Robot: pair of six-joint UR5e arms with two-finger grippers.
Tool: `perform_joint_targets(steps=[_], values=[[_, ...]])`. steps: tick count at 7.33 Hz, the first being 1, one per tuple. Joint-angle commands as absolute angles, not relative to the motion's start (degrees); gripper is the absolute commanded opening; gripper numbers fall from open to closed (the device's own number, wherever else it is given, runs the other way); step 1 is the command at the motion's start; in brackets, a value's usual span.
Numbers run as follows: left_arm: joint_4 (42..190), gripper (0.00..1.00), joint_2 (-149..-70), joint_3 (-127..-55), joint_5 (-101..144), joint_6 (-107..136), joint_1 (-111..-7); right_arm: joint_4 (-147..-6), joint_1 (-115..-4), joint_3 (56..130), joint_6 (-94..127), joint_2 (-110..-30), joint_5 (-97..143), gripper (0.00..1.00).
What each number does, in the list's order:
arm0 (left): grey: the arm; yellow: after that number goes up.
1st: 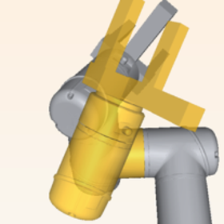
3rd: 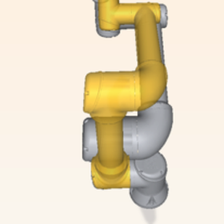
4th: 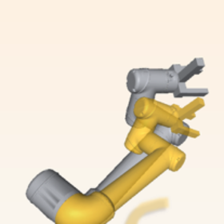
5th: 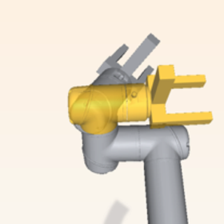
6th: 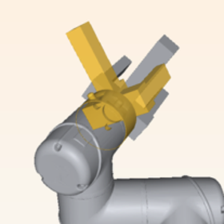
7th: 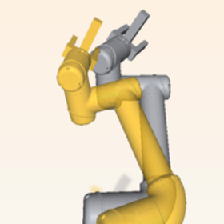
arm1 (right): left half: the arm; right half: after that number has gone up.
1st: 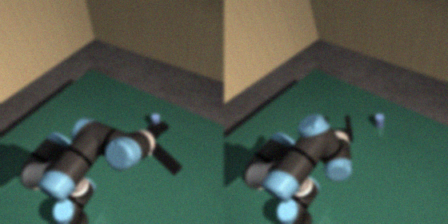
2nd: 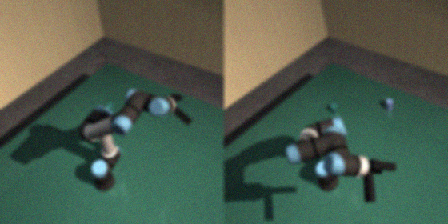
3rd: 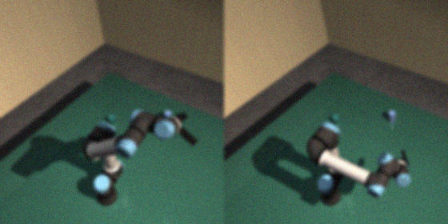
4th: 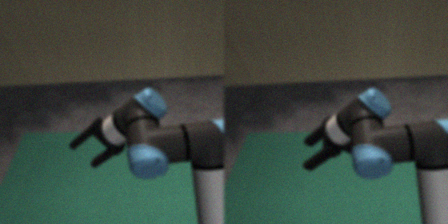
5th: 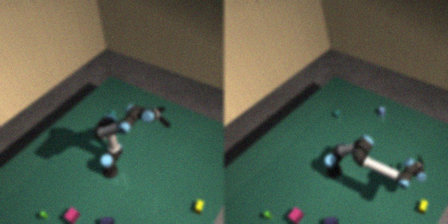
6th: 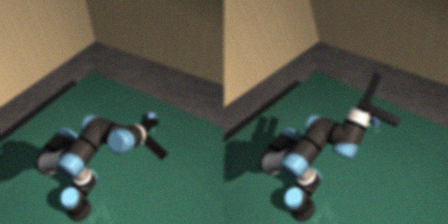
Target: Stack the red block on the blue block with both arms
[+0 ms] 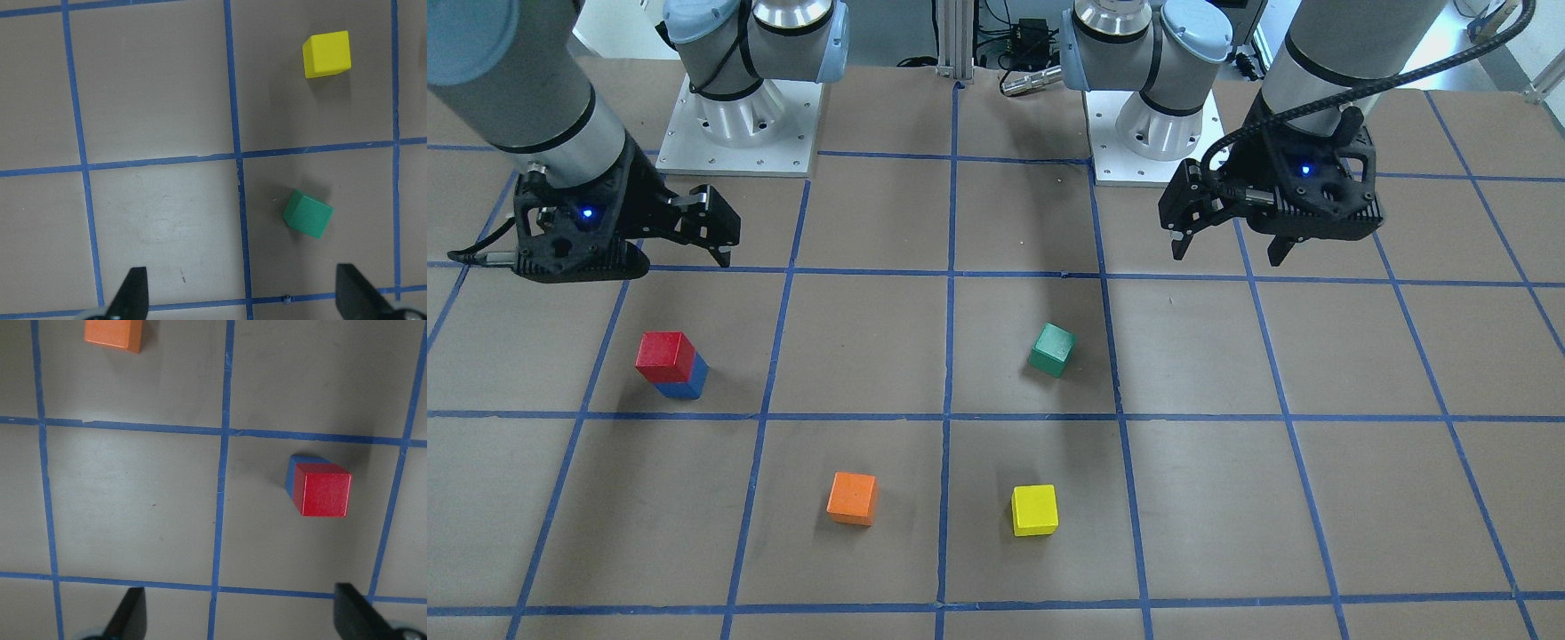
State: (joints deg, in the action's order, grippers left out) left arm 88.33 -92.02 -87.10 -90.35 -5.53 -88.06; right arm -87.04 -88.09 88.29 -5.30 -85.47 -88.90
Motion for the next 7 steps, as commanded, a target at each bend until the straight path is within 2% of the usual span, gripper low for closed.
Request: perform_joint_targets(steps=[1,7], values=[[88.33,1.00,-92.02,-87.10,-90.35,-5.54,-88.07,-87.10,-89.56,89.12,-2.81,-87.88,-89.12,1.00],[88.33,1.00,-92.02,-87.10,-90.44,-5.54,-88.07,-88.07,-89.56,89.12,-2.99,-87.89,-89.21,1.00]])
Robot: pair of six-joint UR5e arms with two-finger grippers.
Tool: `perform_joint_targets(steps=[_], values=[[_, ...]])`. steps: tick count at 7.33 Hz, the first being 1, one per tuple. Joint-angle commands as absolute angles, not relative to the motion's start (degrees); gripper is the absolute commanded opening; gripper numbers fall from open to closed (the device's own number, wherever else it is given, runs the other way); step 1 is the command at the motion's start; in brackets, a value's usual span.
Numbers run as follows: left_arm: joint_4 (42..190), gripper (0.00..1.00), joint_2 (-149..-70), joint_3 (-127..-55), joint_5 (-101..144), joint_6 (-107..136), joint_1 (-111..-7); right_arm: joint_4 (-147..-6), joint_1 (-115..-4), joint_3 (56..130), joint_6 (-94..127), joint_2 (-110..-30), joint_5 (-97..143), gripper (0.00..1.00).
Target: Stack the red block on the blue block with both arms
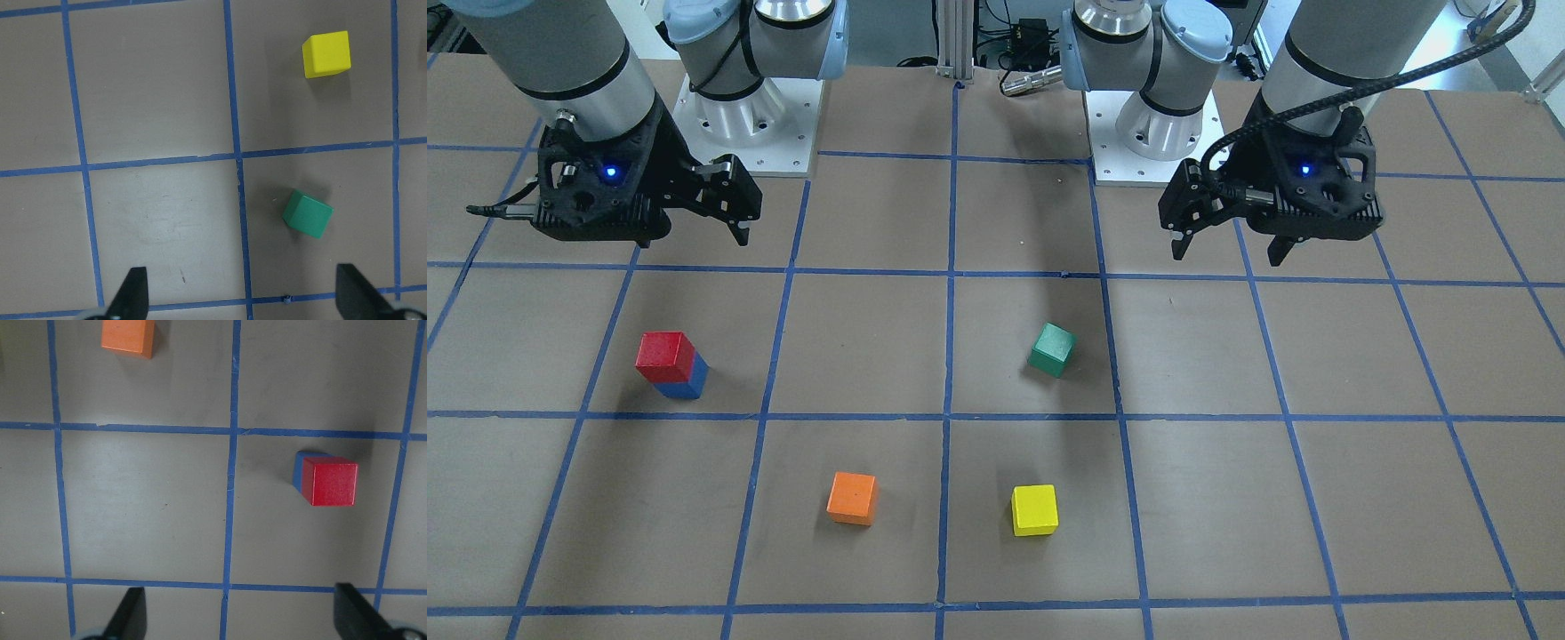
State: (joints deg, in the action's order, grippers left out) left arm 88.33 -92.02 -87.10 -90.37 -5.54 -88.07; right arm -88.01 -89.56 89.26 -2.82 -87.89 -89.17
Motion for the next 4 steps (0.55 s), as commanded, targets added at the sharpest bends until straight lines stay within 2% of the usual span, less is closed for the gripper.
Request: perform_joint_targets(steps=[1,4], values=[[88.33,1.00,-92.02,-87.10,-90.35,-5.54,-88.07,-88.07,-89.56,89.12,-2.99,-87.80,-89.21,1.00],[88.33,1.00,-92.02,-87.19,-90.44,-5.54,-88.07,-88.24,-89.47,89.03,-3.16,-87.80,-88.95,1.00]])
